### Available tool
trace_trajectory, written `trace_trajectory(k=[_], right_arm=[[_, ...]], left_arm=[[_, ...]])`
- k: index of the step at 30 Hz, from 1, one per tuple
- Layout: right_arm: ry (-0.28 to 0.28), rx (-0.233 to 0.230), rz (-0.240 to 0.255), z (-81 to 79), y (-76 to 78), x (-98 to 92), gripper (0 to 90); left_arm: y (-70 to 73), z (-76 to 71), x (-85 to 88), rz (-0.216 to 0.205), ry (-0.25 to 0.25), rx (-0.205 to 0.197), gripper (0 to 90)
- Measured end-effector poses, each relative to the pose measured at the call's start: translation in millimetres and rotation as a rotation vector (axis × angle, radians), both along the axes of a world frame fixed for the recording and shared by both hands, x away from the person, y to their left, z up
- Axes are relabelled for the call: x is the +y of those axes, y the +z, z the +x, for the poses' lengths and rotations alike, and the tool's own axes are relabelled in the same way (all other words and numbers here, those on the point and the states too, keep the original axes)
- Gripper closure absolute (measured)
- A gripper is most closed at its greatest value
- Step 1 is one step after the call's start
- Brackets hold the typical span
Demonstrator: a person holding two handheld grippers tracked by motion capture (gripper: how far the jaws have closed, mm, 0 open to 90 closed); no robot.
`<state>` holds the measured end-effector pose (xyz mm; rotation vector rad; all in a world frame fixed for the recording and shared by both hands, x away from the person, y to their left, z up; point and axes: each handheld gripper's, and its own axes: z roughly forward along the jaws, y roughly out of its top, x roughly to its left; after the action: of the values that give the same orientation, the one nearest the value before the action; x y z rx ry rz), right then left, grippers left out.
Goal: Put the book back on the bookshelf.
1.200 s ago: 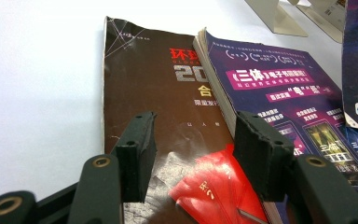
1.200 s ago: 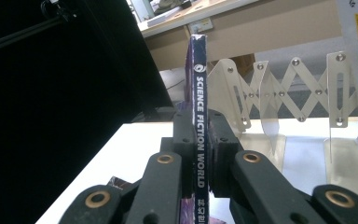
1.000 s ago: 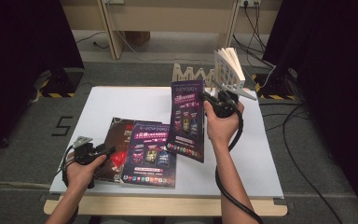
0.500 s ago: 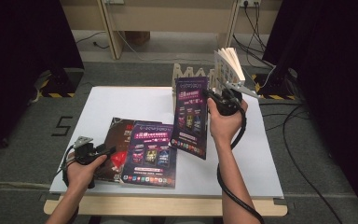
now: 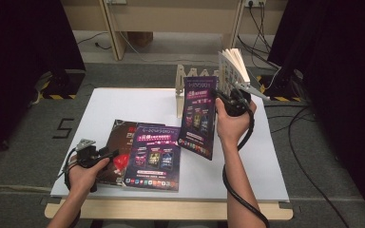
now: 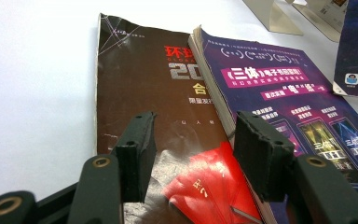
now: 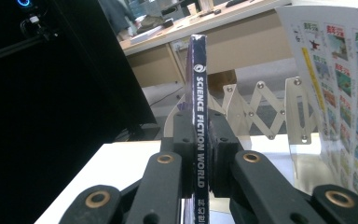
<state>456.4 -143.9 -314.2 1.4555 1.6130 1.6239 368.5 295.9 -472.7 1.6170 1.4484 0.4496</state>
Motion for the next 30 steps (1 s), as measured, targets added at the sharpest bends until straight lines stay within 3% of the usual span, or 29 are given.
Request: trace_trajectory(k=[30], right_arm=[[-0.050, -0.023, -0.004, 8.5, 7.0, -10.8, 84.5]], left_arm=[[-3.1, 1.3, -0.5, 0.008, -0.001, 0.009, 47.6]])
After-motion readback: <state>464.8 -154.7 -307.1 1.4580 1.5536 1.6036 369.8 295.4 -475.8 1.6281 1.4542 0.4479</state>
